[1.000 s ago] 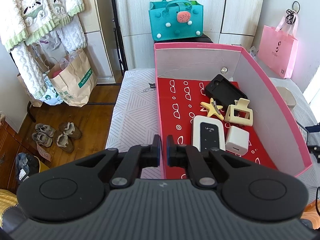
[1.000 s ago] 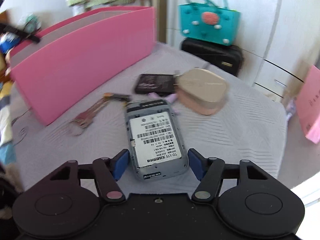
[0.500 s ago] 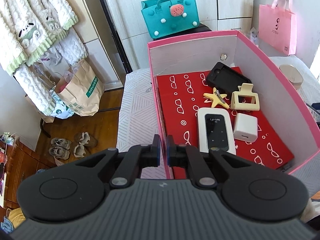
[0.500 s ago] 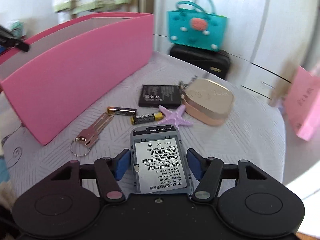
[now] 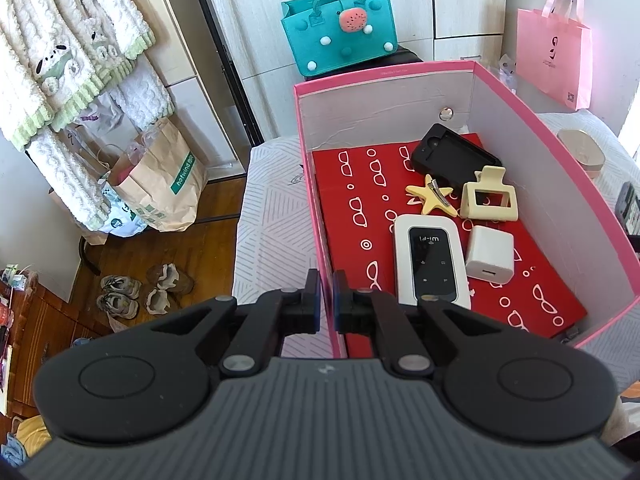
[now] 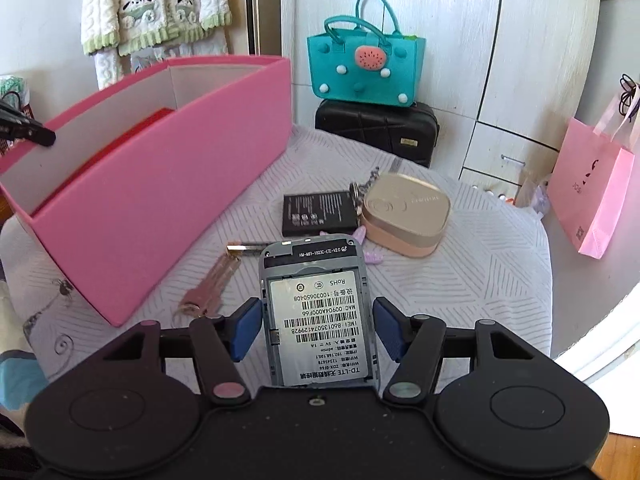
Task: Organize rigid objects
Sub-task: 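Lift the grey device with the right tool and carry it to the box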
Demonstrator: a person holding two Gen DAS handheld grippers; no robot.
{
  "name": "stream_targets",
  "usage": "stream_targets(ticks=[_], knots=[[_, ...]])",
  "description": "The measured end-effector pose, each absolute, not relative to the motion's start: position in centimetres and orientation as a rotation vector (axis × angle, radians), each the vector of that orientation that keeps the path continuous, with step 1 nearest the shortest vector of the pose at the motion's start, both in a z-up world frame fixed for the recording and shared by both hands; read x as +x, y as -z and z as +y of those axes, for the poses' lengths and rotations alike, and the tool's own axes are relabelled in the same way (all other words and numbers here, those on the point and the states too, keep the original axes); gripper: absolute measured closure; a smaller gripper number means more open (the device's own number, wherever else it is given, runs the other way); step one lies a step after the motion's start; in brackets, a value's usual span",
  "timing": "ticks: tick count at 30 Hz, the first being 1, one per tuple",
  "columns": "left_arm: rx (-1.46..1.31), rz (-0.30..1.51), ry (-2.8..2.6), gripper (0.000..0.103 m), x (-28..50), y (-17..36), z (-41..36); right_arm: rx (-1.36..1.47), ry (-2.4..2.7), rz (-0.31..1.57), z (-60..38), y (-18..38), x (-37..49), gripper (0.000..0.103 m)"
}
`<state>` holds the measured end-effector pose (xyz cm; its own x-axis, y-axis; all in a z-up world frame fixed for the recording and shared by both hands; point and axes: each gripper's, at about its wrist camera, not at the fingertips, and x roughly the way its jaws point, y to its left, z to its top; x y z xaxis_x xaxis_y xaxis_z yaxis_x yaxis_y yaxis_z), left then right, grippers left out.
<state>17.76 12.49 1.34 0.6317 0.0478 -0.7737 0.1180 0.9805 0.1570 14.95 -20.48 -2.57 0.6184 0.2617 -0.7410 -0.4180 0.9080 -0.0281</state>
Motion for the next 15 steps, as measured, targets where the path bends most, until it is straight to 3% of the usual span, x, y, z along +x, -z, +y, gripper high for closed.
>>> stream_targets(ticks=[10, 15], knots=[[0.203, 0.878, 0.065, 0.098, 17.7, -1.3, 12.7, -0.128, -0.481, 0.683, -17.8, -4.3, 15.7, 0.037], [0.182, 0.877, 0.072, 0.099, 17.8, -1.3, 13.0, -0.030, -0.640, 0.712, -14.1, -7.0, 18.3, 0.037]])
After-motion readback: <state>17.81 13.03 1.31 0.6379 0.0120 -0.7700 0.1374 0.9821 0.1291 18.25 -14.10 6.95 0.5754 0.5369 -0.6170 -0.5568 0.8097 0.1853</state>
